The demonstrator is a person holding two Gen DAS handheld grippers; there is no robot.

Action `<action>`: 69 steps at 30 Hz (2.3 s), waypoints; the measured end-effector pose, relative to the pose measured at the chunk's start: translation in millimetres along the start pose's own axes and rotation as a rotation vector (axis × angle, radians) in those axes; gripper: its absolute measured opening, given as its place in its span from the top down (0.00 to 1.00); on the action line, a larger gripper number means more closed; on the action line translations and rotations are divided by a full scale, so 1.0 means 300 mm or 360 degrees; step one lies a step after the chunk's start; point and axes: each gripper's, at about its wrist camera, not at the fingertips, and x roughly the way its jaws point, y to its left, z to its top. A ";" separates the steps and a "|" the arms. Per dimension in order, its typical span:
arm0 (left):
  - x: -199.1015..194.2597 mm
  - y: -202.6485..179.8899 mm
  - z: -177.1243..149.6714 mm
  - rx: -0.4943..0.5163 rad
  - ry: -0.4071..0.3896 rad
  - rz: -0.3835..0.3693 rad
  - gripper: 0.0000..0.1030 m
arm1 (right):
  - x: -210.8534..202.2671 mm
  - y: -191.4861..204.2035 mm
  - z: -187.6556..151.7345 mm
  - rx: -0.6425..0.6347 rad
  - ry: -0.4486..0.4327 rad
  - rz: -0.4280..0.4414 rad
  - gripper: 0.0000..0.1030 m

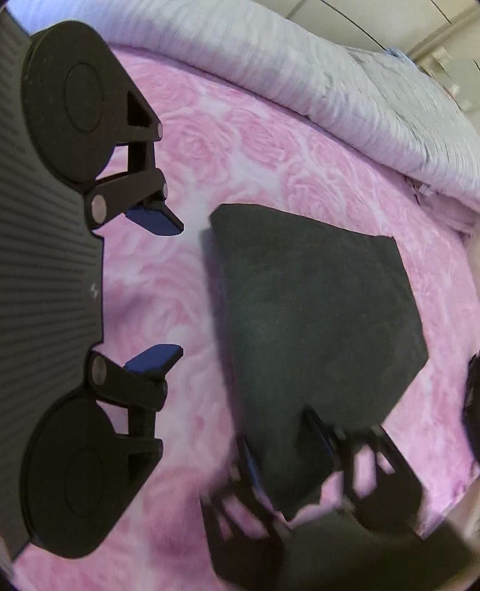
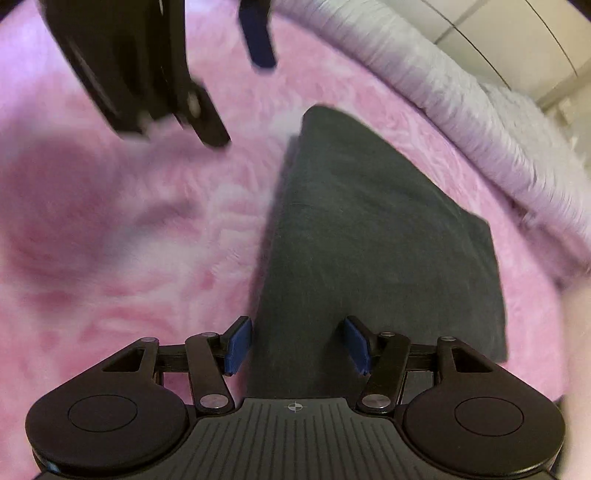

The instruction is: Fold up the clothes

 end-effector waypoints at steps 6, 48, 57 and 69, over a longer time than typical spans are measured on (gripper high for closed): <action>-0.011 -0.045 -0.053 0.0032 0.0000 0.0056 0.40 | 0.078 -0.001 -0.039 -0.0238 -0.0024 -0.0162 0.69; 0.530 0.045 0.707 -0.0494 0.0226 -0.0392 0.35 | 0.317 -1.488 -1.309 0.2955 -0.0318 0.0628 0.86; 0.506 -0.112 0.734 -0.0472 0.0152 -0.0411 0.35 | 0.559 -1.874 -1.253 0.2348 -0.0200 0.0665 0.81; 0.284 -0.308 0.594 0.0910 -0.0303 -0.0104 0.37 | 0.114 -1.467 -1.057 0.1364 -0.0271 0.0237 0.50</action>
